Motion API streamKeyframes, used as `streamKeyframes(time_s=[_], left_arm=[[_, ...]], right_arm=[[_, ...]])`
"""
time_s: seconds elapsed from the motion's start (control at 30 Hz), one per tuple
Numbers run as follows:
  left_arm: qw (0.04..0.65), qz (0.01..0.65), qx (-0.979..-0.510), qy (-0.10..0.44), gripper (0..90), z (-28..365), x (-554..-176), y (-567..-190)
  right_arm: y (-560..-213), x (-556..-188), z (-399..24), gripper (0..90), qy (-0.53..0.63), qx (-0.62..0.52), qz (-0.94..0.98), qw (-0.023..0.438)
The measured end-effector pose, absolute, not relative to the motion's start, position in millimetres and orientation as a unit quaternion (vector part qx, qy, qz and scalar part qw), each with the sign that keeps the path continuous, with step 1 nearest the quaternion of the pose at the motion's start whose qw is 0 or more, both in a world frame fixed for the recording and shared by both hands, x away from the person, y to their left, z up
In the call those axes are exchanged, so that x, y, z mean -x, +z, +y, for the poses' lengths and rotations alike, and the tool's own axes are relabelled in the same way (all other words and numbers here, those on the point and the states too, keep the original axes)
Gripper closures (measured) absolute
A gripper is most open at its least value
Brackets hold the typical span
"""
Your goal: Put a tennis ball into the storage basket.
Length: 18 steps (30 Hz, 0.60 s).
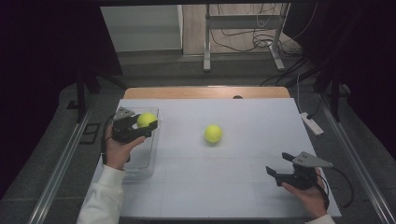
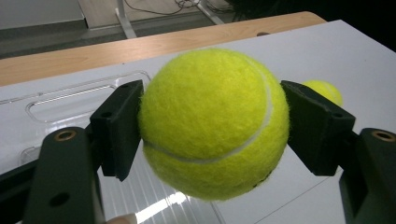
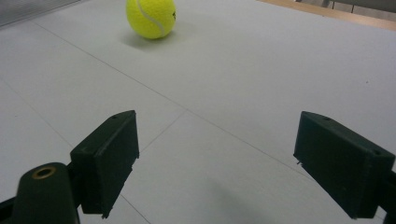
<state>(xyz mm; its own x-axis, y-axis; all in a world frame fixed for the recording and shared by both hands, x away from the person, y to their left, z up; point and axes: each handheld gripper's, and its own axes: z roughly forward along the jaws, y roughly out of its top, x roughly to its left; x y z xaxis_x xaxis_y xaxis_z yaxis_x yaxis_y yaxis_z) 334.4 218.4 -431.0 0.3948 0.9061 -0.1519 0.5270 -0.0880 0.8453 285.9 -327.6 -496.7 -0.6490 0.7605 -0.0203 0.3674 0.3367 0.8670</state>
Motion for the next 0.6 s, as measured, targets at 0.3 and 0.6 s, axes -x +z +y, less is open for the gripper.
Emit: streamKeyframes(time_s=[0.3, 0.6], left_arm=[[0.444, 0.518, -0.699, 0.217, 27.1, 226.4, -335.5, -432.2], [0.44, 0.524, -0.695, 0.221, 27.1, 231.9, -336.2, -433.4]], right_arm=[[-496.6, -285.9, -327.9, 14.4, 0.45, -0.359, 0.788, 0.219], [-496.5, -285.8, -328.0, 14.4, 0.45, -0.36, 0.787, 0.22]])
